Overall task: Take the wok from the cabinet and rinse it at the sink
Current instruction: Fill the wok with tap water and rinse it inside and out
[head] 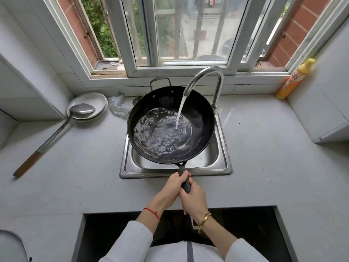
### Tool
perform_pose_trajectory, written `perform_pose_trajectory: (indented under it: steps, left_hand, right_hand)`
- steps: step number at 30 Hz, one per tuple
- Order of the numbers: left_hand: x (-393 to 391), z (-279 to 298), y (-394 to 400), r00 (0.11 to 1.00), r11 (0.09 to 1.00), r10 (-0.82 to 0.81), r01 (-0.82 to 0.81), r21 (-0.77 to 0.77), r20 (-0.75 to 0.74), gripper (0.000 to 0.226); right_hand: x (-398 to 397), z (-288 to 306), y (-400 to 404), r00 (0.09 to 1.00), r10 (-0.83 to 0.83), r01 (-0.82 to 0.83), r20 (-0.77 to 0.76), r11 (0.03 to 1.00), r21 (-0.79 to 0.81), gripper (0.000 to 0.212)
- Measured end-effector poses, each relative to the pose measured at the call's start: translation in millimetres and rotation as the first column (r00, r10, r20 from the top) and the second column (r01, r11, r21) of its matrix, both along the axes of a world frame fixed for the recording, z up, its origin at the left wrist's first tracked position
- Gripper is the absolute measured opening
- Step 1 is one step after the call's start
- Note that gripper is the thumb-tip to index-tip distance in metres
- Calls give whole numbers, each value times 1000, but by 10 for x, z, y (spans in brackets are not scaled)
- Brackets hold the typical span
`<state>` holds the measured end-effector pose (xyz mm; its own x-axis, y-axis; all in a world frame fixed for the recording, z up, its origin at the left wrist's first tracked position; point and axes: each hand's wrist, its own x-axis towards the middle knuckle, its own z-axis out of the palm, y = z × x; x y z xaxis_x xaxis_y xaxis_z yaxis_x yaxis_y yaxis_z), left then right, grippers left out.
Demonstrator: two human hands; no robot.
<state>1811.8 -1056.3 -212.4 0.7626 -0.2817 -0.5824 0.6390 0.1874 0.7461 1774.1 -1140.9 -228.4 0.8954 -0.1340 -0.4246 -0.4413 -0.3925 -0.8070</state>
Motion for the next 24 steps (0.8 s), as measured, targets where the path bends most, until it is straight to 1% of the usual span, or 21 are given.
perform_pose_trajectory:
  steps: [3,6,9,11,13,17,21,24]
  left_hand:
    - [-8,-7,15,997,989,-35,25,149,66,21]
    - [-21,-7,16,995,961,-28,1,277,95,23]
    - [-12,-8,26,995,942,17,-47,331,95,24]
    - [3,-3,39,996,948,43,-65,311,77,23]
    - [22,17,51,997,964,62,-72,257,49,21]
    - [63,35,52,997,987,72,-70,145,-3,18]
    - [59,7,38,996,997,72,-72,14,-54,15]
    - [58,-28,10,996,997,59,-62,-56,-62,14]
  right_hand:
    - [10,14,-2,998,8,0,-62,993,119,17]
    - [38,44,-17,990,14,19,-144,974,225,21]
    - [63,95,2,981,12,41,-192,962,270,24]
    - [77,129,26,981,10,43,-196,963,268,27]
    - [94,149,56,983,7,38,-185,970,241,28]
    - [125,149,75,989,17,3,-147,991,135,25]
    - [104,125,53,995,33,-29,-92,999,40,16]
    - [67,95,12,997,38,-38,-68,999,6,11]
